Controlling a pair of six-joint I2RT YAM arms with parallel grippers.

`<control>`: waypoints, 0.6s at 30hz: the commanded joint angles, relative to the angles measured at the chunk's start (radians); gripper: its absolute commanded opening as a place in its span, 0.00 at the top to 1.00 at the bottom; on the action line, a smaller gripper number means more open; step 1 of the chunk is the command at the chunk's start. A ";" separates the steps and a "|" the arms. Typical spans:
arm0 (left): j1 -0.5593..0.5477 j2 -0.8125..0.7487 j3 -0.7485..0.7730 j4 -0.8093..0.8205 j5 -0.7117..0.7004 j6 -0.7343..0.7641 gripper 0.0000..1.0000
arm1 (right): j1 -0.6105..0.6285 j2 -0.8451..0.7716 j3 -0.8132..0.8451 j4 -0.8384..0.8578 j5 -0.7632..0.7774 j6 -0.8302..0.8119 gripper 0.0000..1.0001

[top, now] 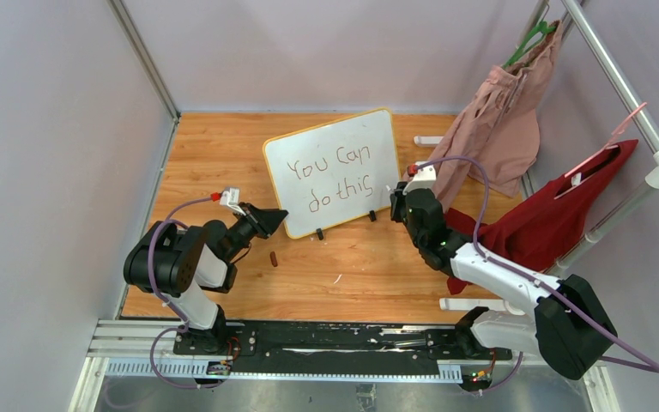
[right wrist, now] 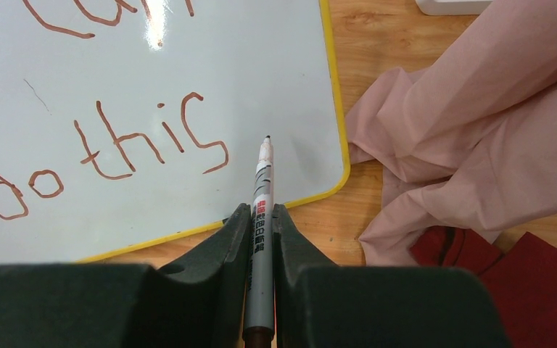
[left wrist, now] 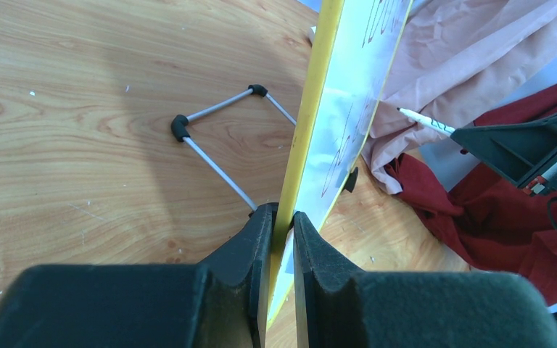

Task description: Write a sentence on the whiteboard

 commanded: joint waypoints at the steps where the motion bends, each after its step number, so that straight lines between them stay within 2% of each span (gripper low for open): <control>1: 0.001 0.000 -0.012 0.046 -0.043 0.024 1.00 | -0.015 -0.001 -0.023 0.025 -0.012 0.012 1.00; 18: 0.001 0.009 -0.009 0.046 -0.045 0.022 1.00 | -0.016 0.048 -0.008 0.049 -0.041 0.017 1.00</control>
